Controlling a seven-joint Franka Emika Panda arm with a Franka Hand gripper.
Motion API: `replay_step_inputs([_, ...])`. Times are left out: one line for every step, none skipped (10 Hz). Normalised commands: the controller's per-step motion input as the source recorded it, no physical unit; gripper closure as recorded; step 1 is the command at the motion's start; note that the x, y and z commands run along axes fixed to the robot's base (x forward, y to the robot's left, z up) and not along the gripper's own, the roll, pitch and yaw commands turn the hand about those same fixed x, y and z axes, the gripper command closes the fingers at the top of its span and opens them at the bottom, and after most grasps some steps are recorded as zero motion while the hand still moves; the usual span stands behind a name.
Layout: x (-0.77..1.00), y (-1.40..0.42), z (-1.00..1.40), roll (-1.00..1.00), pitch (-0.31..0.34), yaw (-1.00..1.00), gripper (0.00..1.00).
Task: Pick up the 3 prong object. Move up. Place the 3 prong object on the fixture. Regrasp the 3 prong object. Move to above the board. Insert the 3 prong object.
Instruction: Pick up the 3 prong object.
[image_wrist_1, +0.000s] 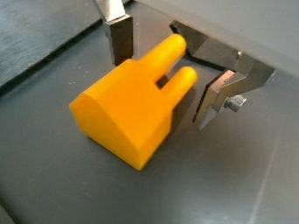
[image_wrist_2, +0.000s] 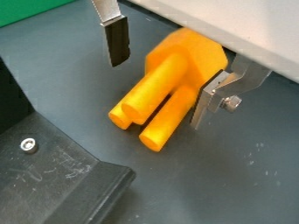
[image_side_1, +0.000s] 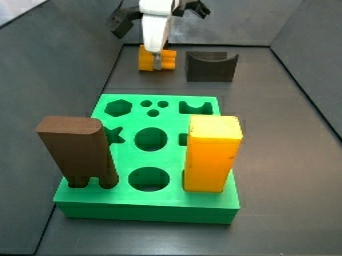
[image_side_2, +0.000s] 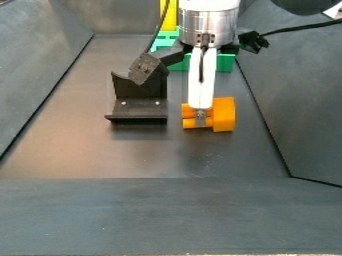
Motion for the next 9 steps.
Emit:
replay_step_inputs([0.0, 0.33, -0.24, -0.46, -0.09, -0.08, 0.0])
replay_step_inputs([0.0, 0.19, -0.36, -0.38, -0.086, -0.06, 0.0])
replay_step_inputs([0.0, 0.02, -0.26, -0.22, 0.0, -0.03, 0.0])
replay_step_inputs([0.0, -0.01, -0.16, -0.04, 0.0, 0.0, 0.0])
replay_step_inputs([0.12, -0.09, -0.13, 0.0, 0.0, 0.0, 0.0])
replay_step_inputs([0.15, 0.0, -0.14, -0.04, 0.0, 0.0, 0.0])
replay_step_inputs([0.18, 0.0, -0.09, 0.0, 0.0, 0.0, 0.0])
replay_step_inputs([0.24, 0.0, -0.07, 0.0, 0.0, 0.06, 0.0])
replay_step_inputs([0.2, 0.0, -0.05, 0.0, 0.0, 0.13, 0.0])
